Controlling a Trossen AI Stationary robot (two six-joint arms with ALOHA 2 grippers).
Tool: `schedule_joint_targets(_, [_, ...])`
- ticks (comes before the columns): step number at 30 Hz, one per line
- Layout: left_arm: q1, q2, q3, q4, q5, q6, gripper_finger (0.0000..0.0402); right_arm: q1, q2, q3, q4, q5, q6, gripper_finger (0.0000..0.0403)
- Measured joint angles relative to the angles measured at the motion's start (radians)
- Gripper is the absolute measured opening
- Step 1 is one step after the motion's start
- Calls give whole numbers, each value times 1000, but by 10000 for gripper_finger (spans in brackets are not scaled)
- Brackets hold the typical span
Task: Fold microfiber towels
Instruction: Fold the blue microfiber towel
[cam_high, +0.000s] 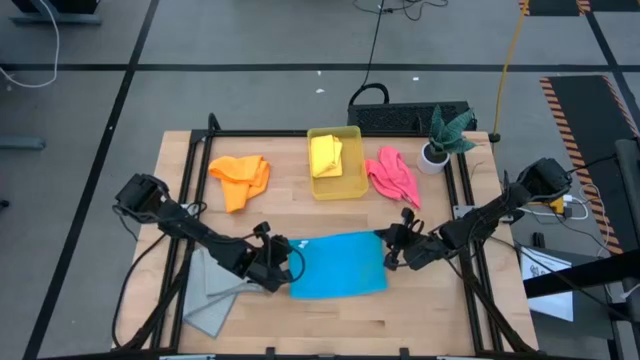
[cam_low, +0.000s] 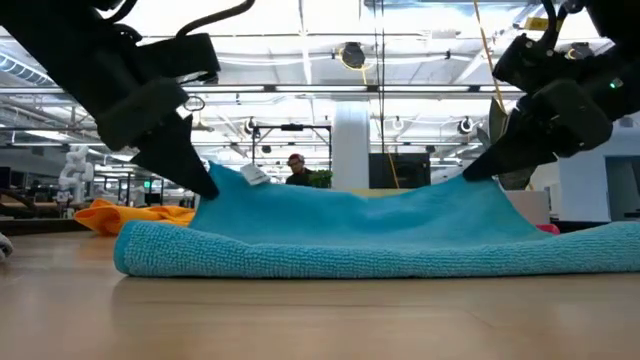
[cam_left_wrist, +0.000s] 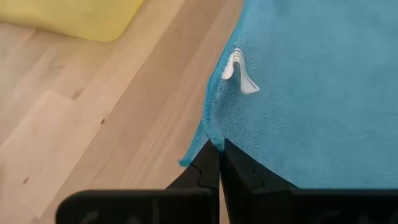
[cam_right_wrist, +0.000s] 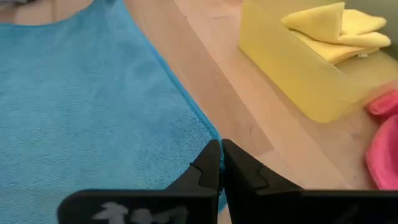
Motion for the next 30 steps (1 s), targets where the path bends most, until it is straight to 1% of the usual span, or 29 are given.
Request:
schedule_joint_targets(2, [-3,0,0,1,1,0,10,1,0,0,15,-4,-16,2])
schedule_joint_targets(6, [-12,0,0,2,6,-3,12,2,0,0,32,-52,-30,2])
schedule_joint_targets(10, [-16,0,0,0,7,-5,4,3,0,0,33,-54,-29,2])
schedule_joint_targets(15, [12,14,0,1,15,-4,12,-18,0,0,30,-58,-9,2])
schedule_joint_targets(19, [36,48,0,5,27,-1,4,-45,0,0,4,-103,4,2])
schedule_joint_targets(25, [62,98,0,25,29,-2,16,-83,0,0,-12,-104,4,2])
schedule_joint_targets(30, [65,105,0,31,29,4,4,-95,0,0,-12,-103,-23,2])
